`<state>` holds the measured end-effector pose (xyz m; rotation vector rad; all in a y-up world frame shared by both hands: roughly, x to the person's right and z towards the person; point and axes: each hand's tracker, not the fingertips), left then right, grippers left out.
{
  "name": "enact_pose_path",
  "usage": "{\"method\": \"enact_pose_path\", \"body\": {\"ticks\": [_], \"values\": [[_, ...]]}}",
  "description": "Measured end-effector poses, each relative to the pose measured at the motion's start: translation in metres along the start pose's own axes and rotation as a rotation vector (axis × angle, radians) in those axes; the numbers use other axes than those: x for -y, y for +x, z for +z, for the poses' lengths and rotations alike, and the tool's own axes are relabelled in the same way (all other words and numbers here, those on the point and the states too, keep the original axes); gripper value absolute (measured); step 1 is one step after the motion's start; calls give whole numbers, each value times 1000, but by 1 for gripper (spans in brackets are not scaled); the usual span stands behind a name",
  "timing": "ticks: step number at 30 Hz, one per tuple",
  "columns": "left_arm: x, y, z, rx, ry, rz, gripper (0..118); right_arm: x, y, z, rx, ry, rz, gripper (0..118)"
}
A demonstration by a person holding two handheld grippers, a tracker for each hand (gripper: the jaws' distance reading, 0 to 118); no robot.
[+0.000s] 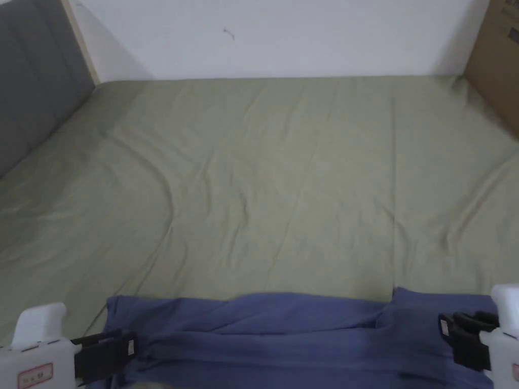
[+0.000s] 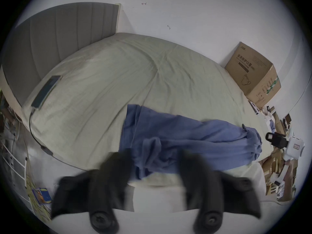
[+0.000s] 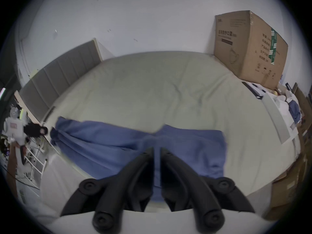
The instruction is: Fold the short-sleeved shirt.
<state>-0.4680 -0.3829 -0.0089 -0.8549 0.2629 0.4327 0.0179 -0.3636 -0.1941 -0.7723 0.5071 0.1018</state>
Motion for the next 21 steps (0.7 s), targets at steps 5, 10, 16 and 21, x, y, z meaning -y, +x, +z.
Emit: {"method": "enact_pose_path", "body": {"ticks": [5,10,16,21], "values": [[27,-19,-4,46,-22,84,0,6,-44,-19,-55,27,-16,0],[38,-43,3,63,-5,190,2,7,-77,-32,-118,2,28,0],[32,-81,-9,241,19,355,107,7,-95,-42,-138,-50,66,0],[24,-106,-56,391,-40,530,107,11,-103,-48,-121,-97,87,0]]}}
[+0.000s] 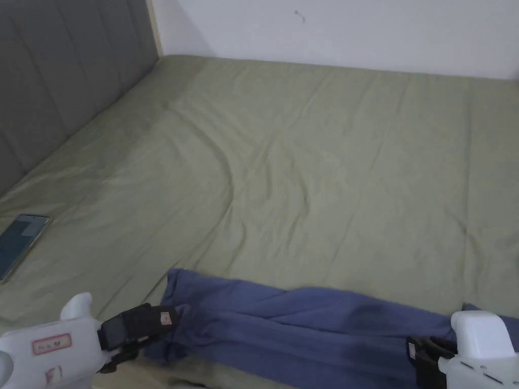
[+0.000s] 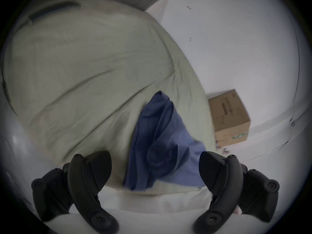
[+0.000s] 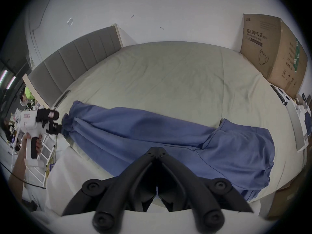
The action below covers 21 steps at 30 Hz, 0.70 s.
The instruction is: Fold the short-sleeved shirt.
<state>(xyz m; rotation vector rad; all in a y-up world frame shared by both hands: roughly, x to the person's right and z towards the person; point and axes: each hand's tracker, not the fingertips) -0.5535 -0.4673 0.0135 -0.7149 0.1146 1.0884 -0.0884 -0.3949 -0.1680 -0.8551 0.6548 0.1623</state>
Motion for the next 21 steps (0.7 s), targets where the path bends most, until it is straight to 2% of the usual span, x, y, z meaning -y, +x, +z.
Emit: {"method": "enact_pose_path", "body": {"ticks": [2,5,7,8,9,10,11,13,14,17,19,21], "values": [[-7,-8,-6,102,27,65,107,2,0,-1,11,-8,10,0],[-18,-15,-19,180,-21,117,107,4,4,-4,21,-29,-7,0],[-22,-16,-27,194,-43,131,98,5,7,-9,23,-45,-23,0],[-23,-12,-28,191,-46,122,81,5,9,-11,30,-54,-32,0],[-23,-11,-29,161,-51,117,39,5,10,-13,34,-63,-37,0],[-21,-13,-33,99,-46,117,11,6,11,-14,36,-72,-34,0],[-18,-16,-41,34,-63,116,8,6,11,-14,40,-77,-27,0],[-13,-24,-43,160,-51,192,8,5,12,-13,55,-82,-13,0],[-12,-22,-39,167,-46,219,8,5,14,-12,61,-82,-12,0],[-20,-27,-36,100,-44,154,7,5,23,-7,59,-76,-40,0],[-23,-15,-33,75,-42,142,7,4,29,-6,62,-72,-67,0],[-25,1,-25,37,-21,75,7,5,35,-4,65,-63,-91,0]]}}
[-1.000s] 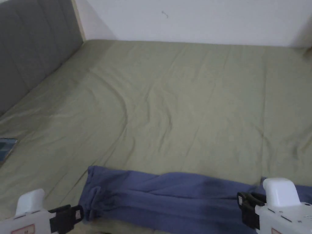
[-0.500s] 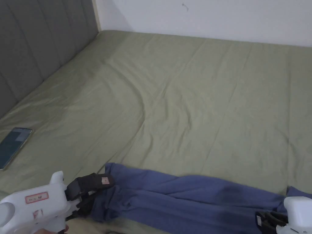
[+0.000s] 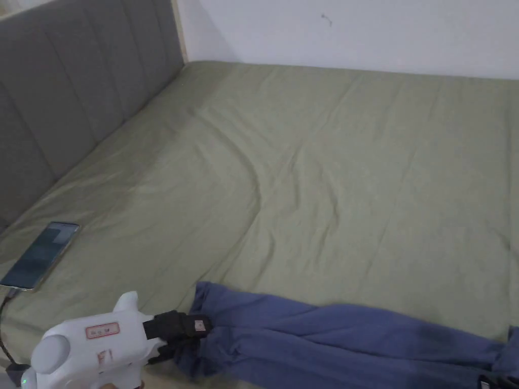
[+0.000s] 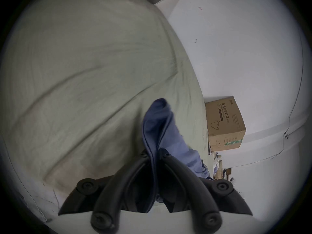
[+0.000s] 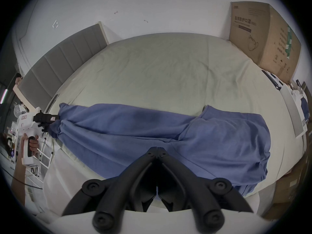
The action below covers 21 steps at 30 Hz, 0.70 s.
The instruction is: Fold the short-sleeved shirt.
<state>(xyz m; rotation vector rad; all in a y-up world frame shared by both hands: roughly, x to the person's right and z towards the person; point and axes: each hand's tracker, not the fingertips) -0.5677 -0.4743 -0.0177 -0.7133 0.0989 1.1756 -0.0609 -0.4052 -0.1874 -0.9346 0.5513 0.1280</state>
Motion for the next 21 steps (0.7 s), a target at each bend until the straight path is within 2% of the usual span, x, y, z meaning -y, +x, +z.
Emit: {"method": "enact_pose_path", "body": {"ticks": [3,10,16,21], "values": [[1,36,14,3,28,-81,7,1,6,6,-1,16,-19,0],[30,170,23,-7,28,-423,7,5,25,17,-7,48,-68,0],[85,255,-46,86,-191,-611,7,16,50,33,-3,70,-123,0],[133,277,-137,34,-356,-704,8,27,77,48,42,83,-146,0]]}}
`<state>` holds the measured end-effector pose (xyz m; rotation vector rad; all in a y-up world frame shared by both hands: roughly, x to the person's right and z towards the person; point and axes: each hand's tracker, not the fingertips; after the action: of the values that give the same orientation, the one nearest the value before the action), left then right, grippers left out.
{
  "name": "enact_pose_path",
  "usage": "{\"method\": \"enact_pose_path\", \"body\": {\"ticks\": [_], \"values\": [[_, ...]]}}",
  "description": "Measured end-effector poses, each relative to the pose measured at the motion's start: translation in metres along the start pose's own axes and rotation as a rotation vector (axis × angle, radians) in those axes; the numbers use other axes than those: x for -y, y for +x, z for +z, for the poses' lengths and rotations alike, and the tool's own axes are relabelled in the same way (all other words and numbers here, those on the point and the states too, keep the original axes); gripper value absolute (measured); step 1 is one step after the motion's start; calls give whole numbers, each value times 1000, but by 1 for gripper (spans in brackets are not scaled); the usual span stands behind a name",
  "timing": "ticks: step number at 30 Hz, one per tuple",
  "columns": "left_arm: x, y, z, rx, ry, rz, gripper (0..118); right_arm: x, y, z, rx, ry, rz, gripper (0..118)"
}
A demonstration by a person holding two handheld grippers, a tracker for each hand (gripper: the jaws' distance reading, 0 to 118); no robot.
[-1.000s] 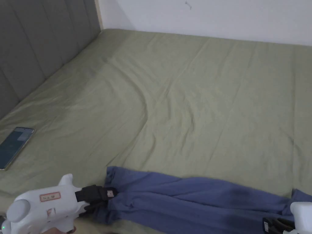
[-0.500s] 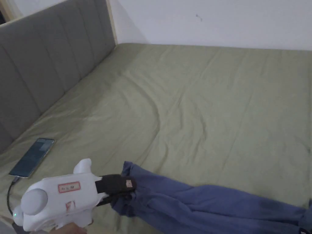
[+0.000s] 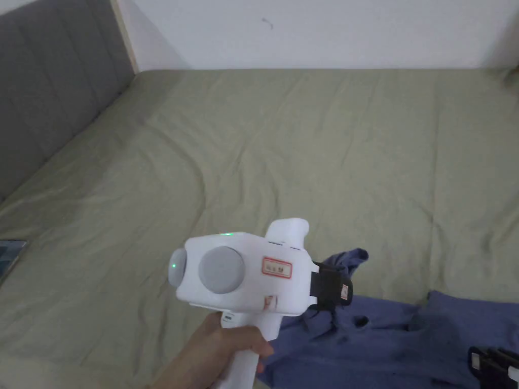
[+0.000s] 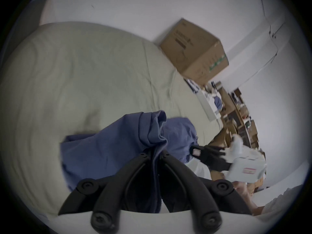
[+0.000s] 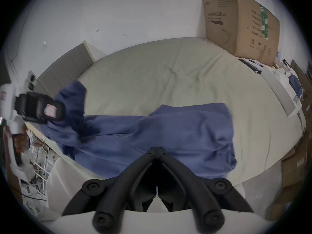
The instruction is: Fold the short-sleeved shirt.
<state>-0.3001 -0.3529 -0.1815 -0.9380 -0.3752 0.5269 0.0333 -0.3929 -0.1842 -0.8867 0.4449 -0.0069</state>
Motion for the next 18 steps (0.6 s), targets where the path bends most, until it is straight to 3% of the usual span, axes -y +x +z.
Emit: {"method": "enact_pose_path", "body": {"ticks": [1,2,4,5,11,12,13,14,15,16,18], "values": [[0,0,-15,4,-36,-7,14,1,5,2,6,3,-16,0],[0,1,-30,-21,-86,13,29,1,11,4,10,4,-35,0],[2,1,-48,1,-122,-4,84,3,20,9,15,1,-45,0],[3,2,-50,-3,-114,5,99,4,23,10,21,2,-45,0],[-4,-7,-4,-23,7,35,103,14,32,7,35,-14,-74,0],[-5,-13,4,-56,18,51,100,16,31,6,33,-14,-82,0],[-5,-20,10,-86,28,72,86,17,31,6,31,-14,-86,0],[-4,-29,17,-105,42,95,57,18,30,6,25,-13,-88,0],[0,-37,24,-121,57,114,11,18,28,6,20,-9,-88,0],[3,-44,28,-136,65,141,2,19,27,7,15,-6,-84,0],[11,-54,25,-221,55,139,1,18,23,9,8,5,-75,0]]}}
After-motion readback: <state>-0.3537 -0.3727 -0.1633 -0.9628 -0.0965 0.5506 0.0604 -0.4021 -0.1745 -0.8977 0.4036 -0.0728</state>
